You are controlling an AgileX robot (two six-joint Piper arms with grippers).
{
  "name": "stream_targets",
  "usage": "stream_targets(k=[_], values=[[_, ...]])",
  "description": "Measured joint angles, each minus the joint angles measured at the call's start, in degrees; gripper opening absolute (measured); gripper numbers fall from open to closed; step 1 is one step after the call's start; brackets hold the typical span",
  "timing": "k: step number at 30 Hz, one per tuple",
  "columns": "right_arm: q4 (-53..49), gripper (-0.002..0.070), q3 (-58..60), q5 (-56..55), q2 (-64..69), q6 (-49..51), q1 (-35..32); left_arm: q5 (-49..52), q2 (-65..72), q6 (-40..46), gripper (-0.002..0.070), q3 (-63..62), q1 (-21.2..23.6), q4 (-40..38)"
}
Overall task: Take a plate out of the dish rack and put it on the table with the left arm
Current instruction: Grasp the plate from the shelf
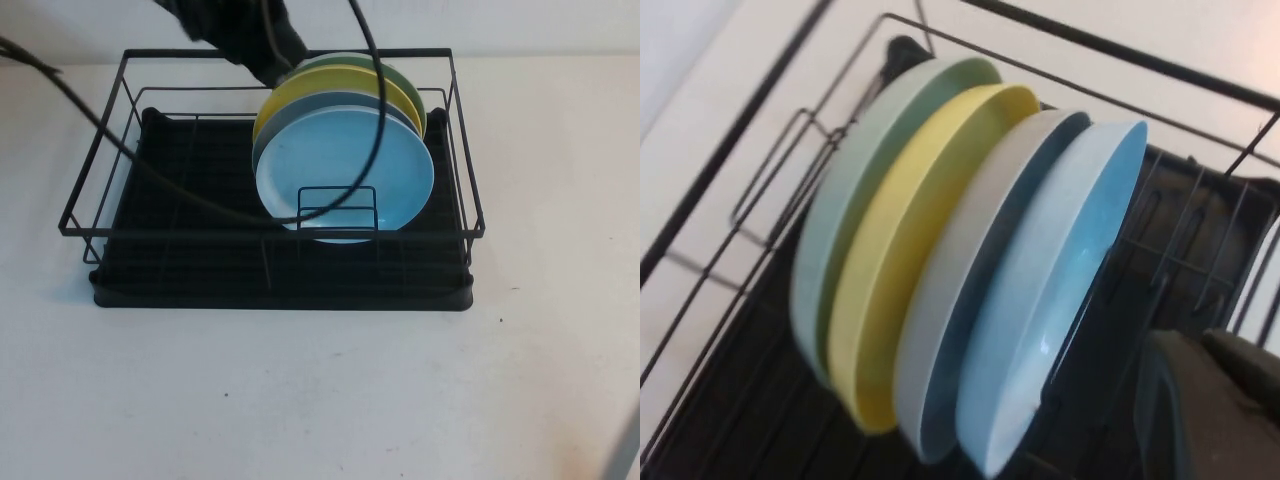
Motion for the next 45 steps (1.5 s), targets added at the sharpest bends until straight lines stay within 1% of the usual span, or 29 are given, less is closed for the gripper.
stream_targets(k=[2,4,6,9,11,13,15,18,22,25,34,45], values=[[0.0,-0.0020,0.0,0.0,0.0,0.0,0.0,0.1,4.0,0.4,-0.0004,-2.1,-2.2,2.3],[0.0,-0.0020,0.0,0.0,0.0,0.0,0.0,0.3,6.5,0.7,0.0000,-3.0,-3.4,3.7],[0.0,-0.0021,0.0,0.0,0.0,0.0,0.0,0.3,8.1,1.0,0.0032,-3.2,-3.8,4.2],[0.0,-0.0020,0.0,0.0,0.0,0.0,0.0,0.4,8.9,1.9,0.0150,-3.4,-3.9,4.5],[0.0,-0.0020,0.0,0.0,0.0,0.0,0.0,0.4,8.9,2.1,0.0264,-3.5,-3.9,4.5],[0.0,-0.0020,0.0,0.0,0.0,0.0,0.0,0.4,8.6,2.5,0.0351,-3.5,-3.9,4.5],[0.0,-0.0020,0.0,0.0,0.0,0.0,0.0,0.4,8.6,3.5,0.0395,-3.6,-3.9,4.4],[0.0,-0.0020,0.0,0.0,0.0,0.0,0.0,0.4,8.6,5.0,0.0393,-3.6,-3.9,4.3],[-0.1,-0.0020,0.0,0.0,0.0,0.0,0.0,0.4,8.6,8.8,0.0336,-3.6,-3.9,3.5],[-0.1,-0.0020,0.0,0.0,0.0,0.0,0.0,0.4,8.6,11.9,0.0314,-3.6,-3.9,3.2],[-0.1,-0.0020,0.0,0.0,0.0,0.0,0.0,0.1,11.0,13.9,0.0306,-3.6,-3.9,3.6],[-0.1,-0.0020,0.0,0.0,0.0,0.0,0.0,-6.6,14.2,14.5,0.0304,-3.6,-3.9,5.2]])
